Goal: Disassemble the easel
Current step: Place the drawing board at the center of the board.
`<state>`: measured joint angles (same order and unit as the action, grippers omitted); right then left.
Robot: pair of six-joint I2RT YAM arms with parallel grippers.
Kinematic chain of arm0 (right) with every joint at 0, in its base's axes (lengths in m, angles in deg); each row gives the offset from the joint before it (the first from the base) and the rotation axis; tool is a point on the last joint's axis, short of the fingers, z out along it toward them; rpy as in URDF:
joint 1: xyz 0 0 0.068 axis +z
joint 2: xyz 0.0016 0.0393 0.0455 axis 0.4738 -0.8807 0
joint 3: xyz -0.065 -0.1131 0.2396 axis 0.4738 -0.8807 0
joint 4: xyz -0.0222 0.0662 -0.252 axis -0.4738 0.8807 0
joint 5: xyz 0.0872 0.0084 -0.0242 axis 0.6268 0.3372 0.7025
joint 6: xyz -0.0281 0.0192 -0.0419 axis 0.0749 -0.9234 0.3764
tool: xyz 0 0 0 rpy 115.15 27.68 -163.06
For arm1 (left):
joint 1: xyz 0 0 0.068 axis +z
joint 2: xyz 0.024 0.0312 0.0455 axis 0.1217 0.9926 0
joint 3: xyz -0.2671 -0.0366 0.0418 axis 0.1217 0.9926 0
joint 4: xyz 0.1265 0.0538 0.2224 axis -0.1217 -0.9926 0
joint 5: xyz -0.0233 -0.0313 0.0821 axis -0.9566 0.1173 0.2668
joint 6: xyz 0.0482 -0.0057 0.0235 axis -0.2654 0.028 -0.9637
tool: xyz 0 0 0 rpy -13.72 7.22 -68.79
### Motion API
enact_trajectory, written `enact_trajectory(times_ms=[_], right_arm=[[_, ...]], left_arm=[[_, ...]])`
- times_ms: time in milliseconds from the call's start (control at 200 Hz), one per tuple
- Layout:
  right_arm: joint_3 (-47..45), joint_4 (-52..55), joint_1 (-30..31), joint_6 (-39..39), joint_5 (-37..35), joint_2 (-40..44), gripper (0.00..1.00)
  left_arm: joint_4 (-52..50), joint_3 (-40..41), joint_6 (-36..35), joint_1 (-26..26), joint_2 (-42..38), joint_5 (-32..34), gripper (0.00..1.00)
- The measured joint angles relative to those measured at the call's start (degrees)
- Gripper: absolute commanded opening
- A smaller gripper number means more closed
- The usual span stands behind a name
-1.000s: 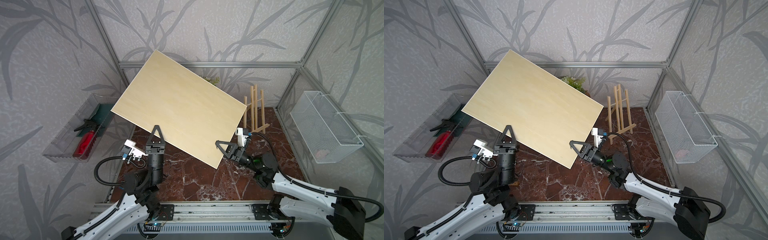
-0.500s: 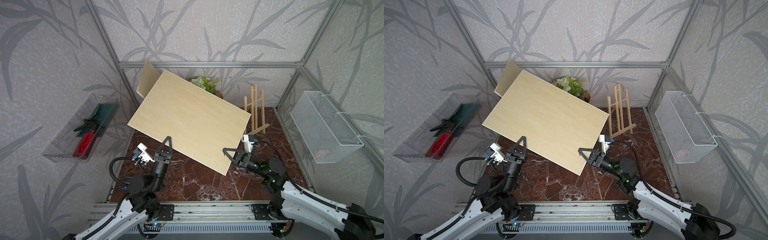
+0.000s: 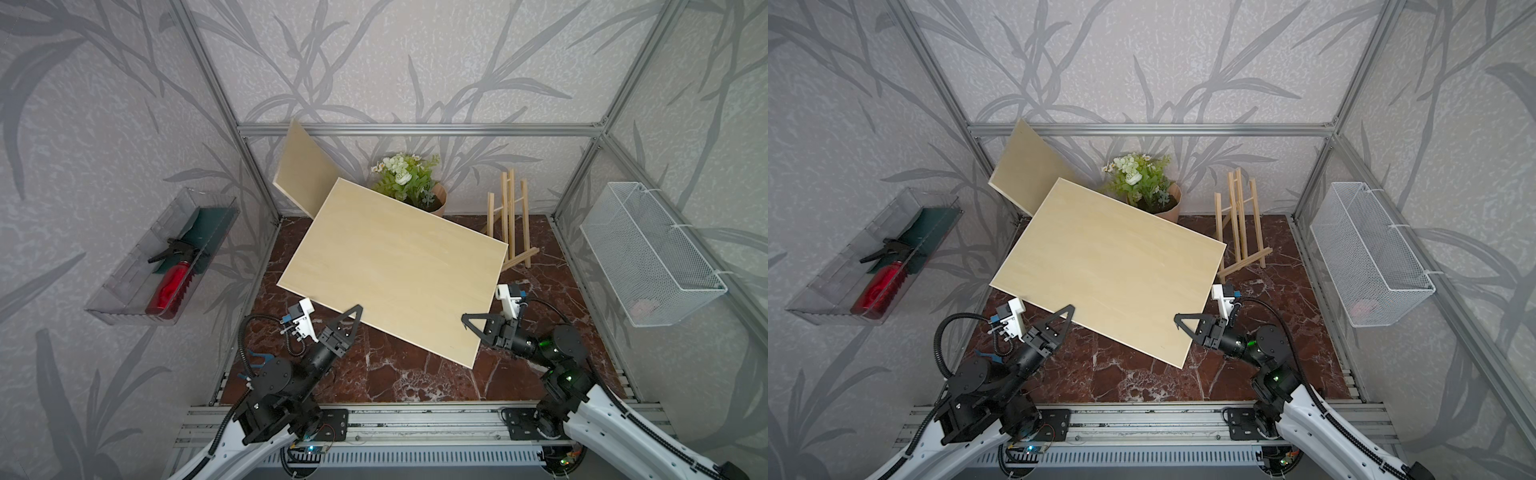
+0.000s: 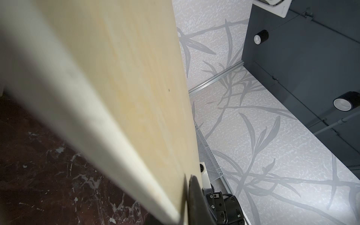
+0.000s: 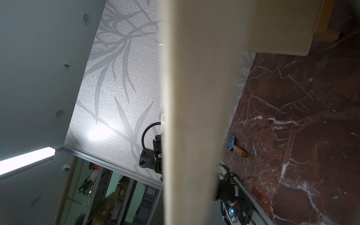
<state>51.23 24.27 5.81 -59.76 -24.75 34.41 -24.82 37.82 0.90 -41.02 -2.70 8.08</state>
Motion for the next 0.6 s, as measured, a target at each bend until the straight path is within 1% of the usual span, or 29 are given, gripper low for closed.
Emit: enact_trajectory(times_ms=[320, 505, 600], right_arm=[[-0.11, 13.05, -7.26, -1.79, 7.26, 6.49, 0.0], [-0.11, 23.28, -10.93, -0.68, 10.62, 12.22, 0.0], [-0.07, 28.96, -11.67, 0.61, 10.86, 15.41, 0.0]], left_arm=[[-7.3, 0.31, 5.07, 0.02, 1.25, -4.98, 0.0], [-9.16, 2.89, 7.65, 0.02, 0.42, -9.14, 0.0], [-10.34, 3.74, 8.24, 0.02, 0.22, -11.17, 0.0]])
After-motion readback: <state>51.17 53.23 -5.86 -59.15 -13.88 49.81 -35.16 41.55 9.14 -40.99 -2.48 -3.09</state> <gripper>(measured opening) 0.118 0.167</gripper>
